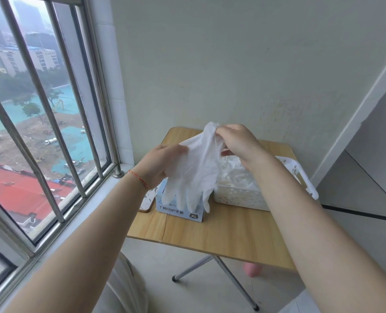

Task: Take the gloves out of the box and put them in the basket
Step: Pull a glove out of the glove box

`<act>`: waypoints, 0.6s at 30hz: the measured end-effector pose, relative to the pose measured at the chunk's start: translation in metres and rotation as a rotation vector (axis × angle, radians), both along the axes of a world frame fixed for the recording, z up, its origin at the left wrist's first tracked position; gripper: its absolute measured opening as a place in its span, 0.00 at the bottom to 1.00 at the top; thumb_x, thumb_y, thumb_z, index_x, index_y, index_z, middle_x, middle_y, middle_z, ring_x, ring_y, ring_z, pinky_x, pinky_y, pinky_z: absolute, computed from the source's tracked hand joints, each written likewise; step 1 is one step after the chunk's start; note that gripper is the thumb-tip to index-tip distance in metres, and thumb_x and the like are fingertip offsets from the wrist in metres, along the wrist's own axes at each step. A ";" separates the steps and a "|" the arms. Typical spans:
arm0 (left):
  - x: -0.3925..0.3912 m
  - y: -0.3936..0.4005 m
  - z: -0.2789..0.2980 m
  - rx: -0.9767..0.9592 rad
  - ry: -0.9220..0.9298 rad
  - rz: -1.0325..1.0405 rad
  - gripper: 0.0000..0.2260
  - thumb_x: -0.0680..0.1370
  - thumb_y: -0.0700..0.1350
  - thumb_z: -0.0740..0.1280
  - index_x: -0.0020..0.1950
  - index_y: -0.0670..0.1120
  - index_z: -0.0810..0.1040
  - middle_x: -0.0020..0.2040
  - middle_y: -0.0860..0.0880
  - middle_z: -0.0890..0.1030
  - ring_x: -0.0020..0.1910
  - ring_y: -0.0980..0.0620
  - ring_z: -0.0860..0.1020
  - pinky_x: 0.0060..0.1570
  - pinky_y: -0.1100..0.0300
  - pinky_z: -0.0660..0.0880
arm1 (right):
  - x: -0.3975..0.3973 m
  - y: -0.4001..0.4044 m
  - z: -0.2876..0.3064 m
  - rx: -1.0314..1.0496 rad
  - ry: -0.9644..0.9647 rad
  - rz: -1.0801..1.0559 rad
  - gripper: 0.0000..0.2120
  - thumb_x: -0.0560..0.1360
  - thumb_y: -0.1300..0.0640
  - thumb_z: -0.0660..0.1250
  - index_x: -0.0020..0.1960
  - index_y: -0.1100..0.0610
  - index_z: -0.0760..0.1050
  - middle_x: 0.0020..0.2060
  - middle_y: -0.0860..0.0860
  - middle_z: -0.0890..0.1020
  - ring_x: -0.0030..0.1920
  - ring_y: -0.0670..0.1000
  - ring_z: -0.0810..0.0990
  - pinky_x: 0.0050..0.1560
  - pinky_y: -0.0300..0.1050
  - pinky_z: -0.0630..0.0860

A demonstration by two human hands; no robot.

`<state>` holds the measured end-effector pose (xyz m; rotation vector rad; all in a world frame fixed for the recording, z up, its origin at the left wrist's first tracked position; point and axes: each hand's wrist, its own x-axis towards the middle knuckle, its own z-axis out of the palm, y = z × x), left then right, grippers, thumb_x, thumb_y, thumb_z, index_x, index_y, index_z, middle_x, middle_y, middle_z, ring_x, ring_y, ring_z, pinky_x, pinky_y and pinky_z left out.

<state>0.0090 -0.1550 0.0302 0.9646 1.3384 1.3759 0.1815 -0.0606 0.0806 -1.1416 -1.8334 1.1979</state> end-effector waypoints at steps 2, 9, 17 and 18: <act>-0.002 0.002 -0.004 0.007 0.069 0.015 0.13 0.76 0.46 0.69 0.32 0.48 0.73 0.30 0.51 0.69 0.30 0.51 0.66 0.30 0.61 0.61 | 0.000 0.002 -0.004 -0.147 0.072 -0.017 0.09 0.72 0.55 0.57 0.36 0.56 0.72 0.30 0.50 0.76 0.34 0.53 0.74 0.49 0.54 0.80; -0.012 0.003 -0.004 0.060 0.087 0.034 0.11 0.78 0.52 0.68 0.44 0.47 0.85 0.42 0.45 0.81 0.40 0.47 0.77 0.41 0.56 0.72 | -0.002 0.005 -0.023 -0.218 -0.044 0.079 0.10 0.72 0.50 0.71 0.45 0.57 0.79 0.39 0.53 0.82 0.40 0.53 0.81 0.48 0.50 0.80; -0.012 0.003 -0.014 0.044 0.060 0.037 0.12 0.79 0.52 0.68 0.52 0.47 0.85 0.50 0.43 0.85 0.47 0.47 0.82 0.52 0.50 0.78 | -0.004 0.007 -0.019 -0.337 0.066 0.036 0.06 0.70 0.55 0.62 0.38 0.56 0.73 0.30 0.51 0.75 0.31 0.52 0.73 0.41 0.47 0.77; -0.010 0.003 -0.013 0.047 0.054 0.014 0.11 0.81 0.51 0.66 0.53 0.46 0.84 0.49 0.44 0.85 0.46 0.48 0.82 0.49 0.53 0.79 | -0.006 0.008 -0.020 -0.317 0.044 0.042 0.08 0.71 0.50 0.64 0.41 0.55 0.75 0.31 0.51 0.76 0.32 0.51 0.74 0.42 0.47 0.77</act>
